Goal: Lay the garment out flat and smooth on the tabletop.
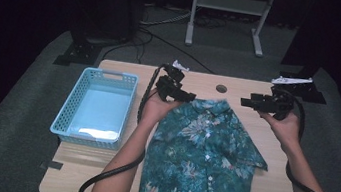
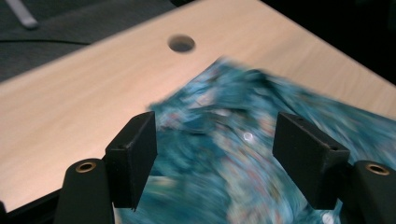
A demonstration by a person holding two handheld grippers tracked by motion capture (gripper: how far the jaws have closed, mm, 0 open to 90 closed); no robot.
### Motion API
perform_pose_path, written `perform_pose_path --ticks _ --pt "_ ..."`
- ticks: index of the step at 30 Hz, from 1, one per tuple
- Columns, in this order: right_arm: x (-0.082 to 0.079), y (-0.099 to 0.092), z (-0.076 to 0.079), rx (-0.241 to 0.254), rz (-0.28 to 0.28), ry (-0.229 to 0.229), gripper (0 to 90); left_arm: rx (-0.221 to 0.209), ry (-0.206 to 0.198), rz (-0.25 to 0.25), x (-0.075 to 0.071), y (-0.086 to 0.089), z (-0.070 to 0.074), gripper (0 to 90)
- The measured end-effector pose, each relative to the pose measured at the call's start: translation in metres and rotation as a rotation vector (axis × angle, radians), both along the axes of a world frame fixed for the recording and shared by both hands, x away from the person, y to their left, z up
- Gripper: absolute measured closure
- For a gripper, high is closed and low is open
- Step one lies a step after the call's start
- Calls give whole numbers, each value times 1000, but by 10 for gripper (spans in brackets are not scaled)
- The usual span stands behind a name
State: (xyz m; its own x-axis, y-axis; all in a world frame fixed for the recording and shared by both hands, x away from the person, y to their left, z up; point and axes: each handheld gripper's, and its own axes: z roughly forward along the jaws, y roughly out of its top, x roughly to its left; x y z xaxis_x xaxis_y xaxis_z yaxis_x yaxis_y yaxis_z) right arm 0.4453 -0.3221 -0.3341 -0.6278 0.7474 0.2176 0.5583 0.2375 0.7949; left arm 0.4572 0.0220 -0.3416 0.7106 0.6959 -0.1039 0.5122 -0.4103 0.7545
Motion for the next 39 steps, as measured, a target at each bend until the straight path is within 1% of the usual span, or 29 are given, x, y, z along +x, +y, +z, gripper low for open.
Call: perform_pose_path --ticks 2,4,5,6,8,9,11,12,13,14,15,17,19,20,21,22,24,26,27,28,29,30,31,32,35,39 --pt "-2 0 -13 -20 16 19 378 24 23 -20 -1 -4 -16 271" --pt "-4 1 -32 -42 30 65 377 47 47 -29 -2 -6 -31 258" --pt "-5 1 -40 -55 32 78 377 52 65 -31 -3 -7 -41 236" --pt "-5 1 -40 -55 32 78 377 52 65 -31 -3 -7 -41 224" --pt "-9 3 -64 -86 44 125 379 70 92 -47 -7 -7 -60 222" --pt "-11 4 -75 -106 48 141 379 75 98 -45 -8 -8 -65 207" --pt "-13 5 -85 -127 47 155 378 91 119 -54 -11 -8 -78 203" --pt "-16 6 -97 -132 49 176 371 108 120 -52 -13 -9 -85 186" --pt "-16 6 -97 -132 49 176 371 134 120 -49 -14 -9 -91 180" --pt "-20 7 -107 -137 55 191 369 149 128 -52 -16 -9 -98 180" --pt "-20 7 -107 -137 55 191 369 157 134 -51 -17 -9 -103 180" --pt "-23 8 -114 -158 57 199 370 161 149 -50 -19 -8 -111 180" --pt "-27 10 -122 -182 64 201 380 156 158 -56 -21 -7 -116 179" --pt "-27 10 -122 -182 64 201 380 158 159 -59 -22 -6 -119 179" --pt "-28 10 -125 -185 69 206 382 153 148 -66 -23 -5 -120 178" --pt "-29 10 -127 -183 68 213 383 149 141 -69 -24 -4 -121 177" --pt "-34 9 -132 -165 60 192 383 151 144 -66 -27 -3 -121 177" --pt "-36 9 -132 -164 59 190 384 172 135 -71 -30 -4 -121 177" --pt "-40 11 -133 -182 65 167 384 188 126 -78 -32 -4 -121 177" --pt "-40 11 -133 -182 65 167 384 199 116 -79 -34 -5 -121 177" --pt "-42 12 -133 -194 67 159 383 210 105 -82 -37 -5 -122 177" --pt "-46 15 -133 -217 70 140 383 216 100 -83 -38 -5 -122 177" --pt "-48 16 -133 -222 72 133 382 221 95 -86 -40 -5 -122 177" --pt "-48 16 -133 -222 72 133 382 227 93 -86 -42 -5 -122 177" --pt "-55 18 -134 -237 79 112 382 252 94 -94 -46 -4 -121 177" --pt "-66 19 -135 -245 93 89 382 279 79 -103 -55 -3 -122 177"
